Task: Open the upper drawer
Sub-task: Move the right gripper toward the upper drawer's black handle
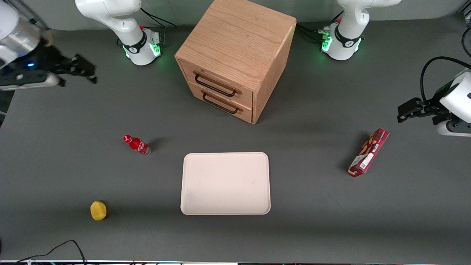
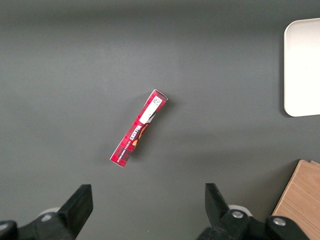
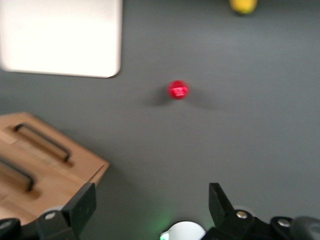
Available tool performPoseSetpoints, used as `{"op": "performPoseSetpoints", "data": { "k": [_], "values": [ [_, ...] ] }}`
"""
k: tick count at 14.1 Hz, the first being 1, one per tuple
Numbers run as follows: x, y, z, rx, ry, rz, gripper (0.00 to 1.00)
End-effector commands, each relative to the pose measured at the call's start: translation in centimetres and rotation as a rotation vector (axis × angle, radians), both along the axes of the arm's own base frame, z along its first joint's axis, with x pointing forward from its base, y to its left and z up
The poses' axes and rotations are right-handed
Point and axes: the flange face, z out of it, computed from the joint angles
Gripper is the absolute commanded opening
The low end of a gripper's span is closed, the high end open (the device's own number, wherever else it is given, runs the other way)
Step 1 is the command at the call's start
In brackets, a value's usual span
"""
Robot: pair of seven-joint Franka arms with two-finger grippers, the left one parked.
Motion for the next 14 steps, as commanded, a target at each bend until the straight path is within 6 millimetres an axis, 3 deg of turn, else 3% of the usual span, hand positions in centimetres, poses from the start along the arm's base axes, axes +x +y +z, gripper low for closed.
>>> {"op": "performPoseSetpoints", "data": {
  "k": [1,3,6,9,12,14],
  "values": [
    [0.5,4.9,-0.4,0.044,0.027,0.112,1.00],
    [-0.4,10.0,-0.5,0.088,0.043,0.204,1.00],
    [-1.3,15.1,-2.5,0.143,0.079,0.400,1.00],
    [-0.7,17.2,-4.7,0.270,0.088,0.683,1.00],
    [0.5,20.1,-8.2,0.416,0.128,0.721,1.00],
    [0.6,22.6,-11.9,0.437,0.139,0.733,1.00]
  ]
}}
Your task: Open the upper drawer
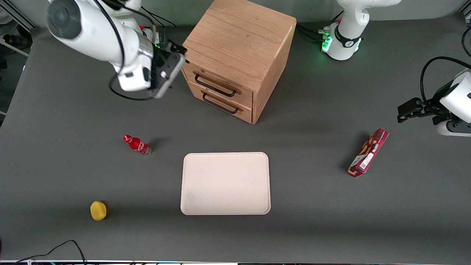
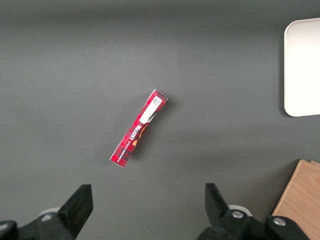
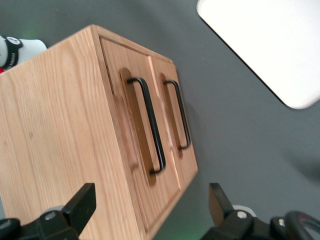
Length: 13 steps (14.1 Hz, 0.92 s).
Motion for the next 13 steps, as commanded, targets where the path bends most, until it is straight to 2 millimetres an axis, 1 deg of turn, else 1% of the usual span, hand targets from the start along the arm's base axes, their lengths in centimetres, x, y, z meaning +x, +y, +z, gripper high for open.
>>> {"op": "performPoseSetpoints", "data": {
  "k": [1,3,4,6,8,10,11,13],
  "values": [
    [0.7,2.6,-5.4,0.049,0.039,0.021,1.00],
    [0.8,3.5,-8.3,0.064,0.039,0.051,1.00],
    [1.3,3.5,-9.5,0.075,0.045,0.070,1.00],
    [1.8,3.6,-10.9,0.077,0.044,0.071,1.00],
    [1.7,3.5,-12.9,0.065,0.028,0.059,1.00],
    [0.8,4.4,-14.2,0.066,0.016,0.063,1.00],
    [0.6,4.3,-14.7,0.062,0.020,0.061,1.00],
    [-0.4,4.8,-15.1,0.056,0.024,0.075,1.00]
  ]
}}
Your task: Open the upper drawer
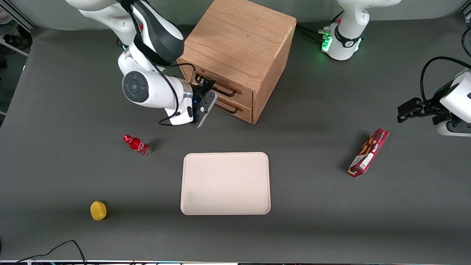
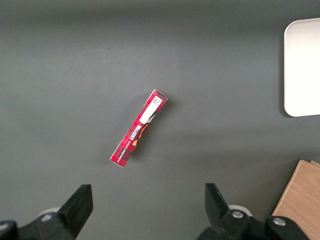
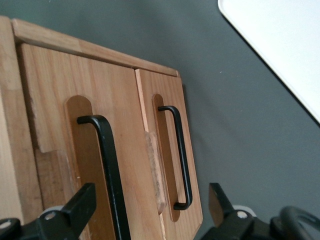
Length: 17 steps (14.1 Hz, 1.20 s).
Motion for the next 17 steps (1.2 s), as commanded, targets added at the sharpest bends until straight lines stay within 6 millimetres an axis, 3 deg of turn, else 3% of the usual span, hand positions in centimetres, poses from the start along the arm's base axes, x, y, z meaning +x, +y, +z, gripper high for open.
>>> {"op": "performPoseSetpoints", "data": {
  "k": [1,7,17],
  "values": [
    [-1.3,0.2,-0.2,-0.001,-0.022,0.026,1.00],
    [-2.8,0.6,-0.9,-0.008,-0.017,0.033,1.00],
    [-1.4,-0.1,-2.6,-0.007,-0.031,0.012,1.00]
  ]
}}
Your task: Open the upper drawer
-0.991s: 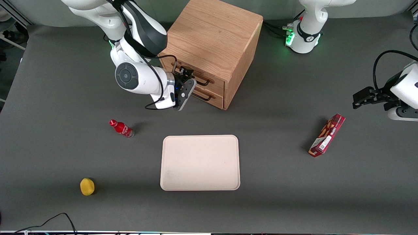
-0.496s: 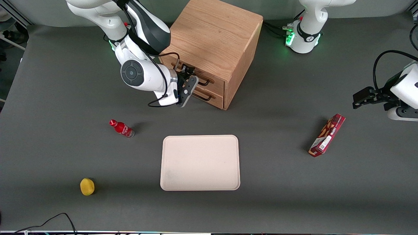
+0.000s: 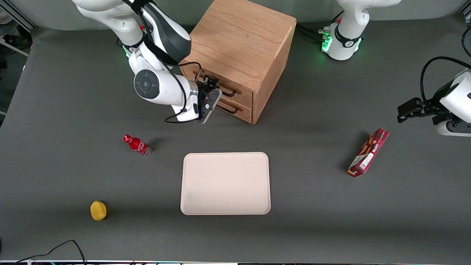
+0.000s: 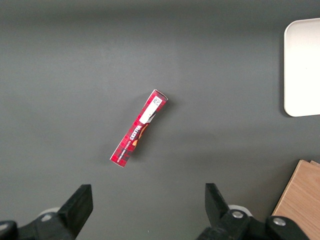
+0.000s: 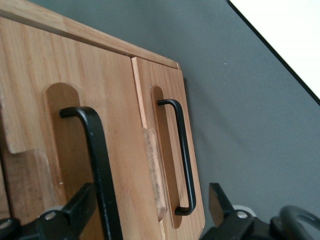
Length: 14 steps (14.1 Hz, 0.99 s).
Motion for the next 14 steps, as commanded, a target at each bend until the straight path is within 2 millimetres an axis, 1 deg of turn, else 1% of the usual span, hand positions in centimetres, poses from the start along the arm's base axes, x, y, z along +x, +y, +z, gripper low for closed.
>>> {"op": "performPoseSetpoints", "data": {
  "k": [1,5,6,8,10,11,13,14],
  "values": [
    [0.3,-0.5,-0.5,0.008,-0.025,0.027,1.00],
    [1.5,-1.2,-1.0,-0.010,-0.039,0.034,1.00],
    [2.4,-2.0,-1.0,-0.010,-0.044,0.019,1.00],
    [3.5,-2.7,-1.2,-0.002,-0.050,0.023,1.00],
    [5.2,-4.0,-1.3,-0.034,-0.079,0.020,1.00],
    [5.8,-4.2,-1.2,-0.043,-0.092,0.023,1.00],
    [7.6,-5.8,-1.7,-0.052,-0.093,-0.007,1.00],
    [8.3,-6.0,-1.8,-0.052,-0.078,-0.008,1.00]
  ]
}}
